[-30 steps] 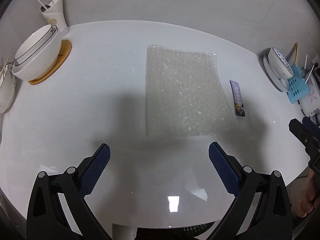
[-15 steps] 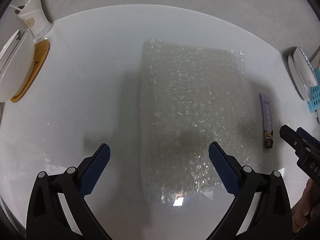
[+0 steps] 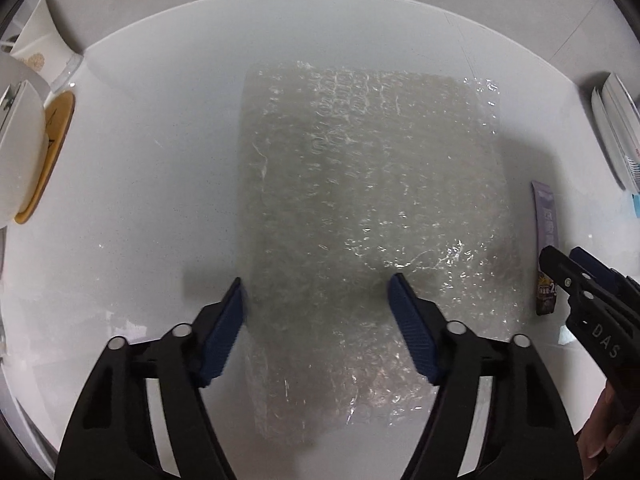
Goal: Collect trash
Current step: 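Grasp the bubble wrap with the left tool while the right tool grasps the purple stick, then lift the bubble wrap and purple snack stick off the counter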
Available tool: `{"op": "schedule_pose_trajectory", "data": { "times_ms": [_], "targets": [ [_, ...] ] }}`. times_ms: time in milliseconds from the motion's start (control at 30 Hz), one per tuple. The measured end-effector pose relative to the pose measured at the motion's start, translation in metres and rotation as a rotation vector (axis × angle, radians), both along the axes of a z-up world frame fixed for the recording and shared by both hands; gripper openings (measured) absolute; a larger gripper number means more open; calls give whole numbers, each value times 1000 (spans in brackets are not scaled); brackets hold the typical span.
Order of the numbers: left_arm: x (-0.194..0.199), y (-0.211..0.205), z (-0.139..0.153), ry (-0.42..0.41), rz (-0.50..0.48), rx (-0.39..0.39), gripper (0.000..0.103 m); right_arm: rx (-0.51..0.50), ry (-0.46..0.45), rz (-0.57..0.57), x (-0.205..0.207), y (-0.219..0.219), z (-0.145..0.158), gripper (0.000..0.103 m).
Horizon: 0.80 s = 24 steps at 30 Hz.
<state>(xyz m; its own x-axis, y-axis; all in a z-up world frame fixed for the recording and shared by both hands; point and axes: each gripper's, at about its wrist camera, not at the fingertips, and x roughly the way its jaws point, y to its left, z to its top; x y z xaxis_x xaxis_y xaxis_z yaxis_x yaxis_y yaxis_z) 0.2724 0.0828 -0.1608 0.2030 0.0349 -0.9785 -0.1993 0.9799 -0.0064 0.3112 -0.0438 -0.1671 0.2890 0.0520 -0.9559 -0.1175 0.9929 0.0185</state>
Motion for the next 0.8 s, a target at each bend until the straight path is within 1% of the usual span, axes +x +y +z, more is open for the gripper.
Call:
{"op": "schedule_pose_trajectory", "data": {
  "times_ms": [33, 67, 100, 133, 167, 200, 300, 367, 467, 700, 800],
  "targets": [
    [0, -2, 1, 5, 0, 3, 60, -3, 7, -2, 0, -1, -2, 40],
    [0, -4, 2, 5, -7, 7, 52, 0, 6, -4, -1, -1, -3, 35],
    [0, -8, 3, 1, -19, 8, 39, -7, 1, -1, -2, -1, -3, 26],
    [0, -12, 4, -2, -35, 7, 32, -5, 1, 4, -2, -1, -3, 20],
    [0, -16, 5, 0, -42, 6, 21, 2, 6, 9, -3, -1, -2, 13],
    [-1, -18, 5, 2, -45, -1, 15, 7, 13, 13, -4, 0, -2, 12],
    [-4, -16, 7, -7, -43, -22, 8, 40, 24, 4, -8, -8, -1, 7],
    [-9, -14, 9, -18, -46, -34, 7, 52, 20, 0, -13, -14, 2, 6],
    [-16, -10, 15, -50, -47, -47, 7, 64, 15, -4, -19, -22, 7, 5],
    [-33, -13, 31, -86, -50, -80, 6, 79, -17, -18, -40, -49, 20, 5],
    [-38, -1, 33, -99, -54, -84, 6, 87, -40, -19, -53, -58, 31, 5]
  ]
}}
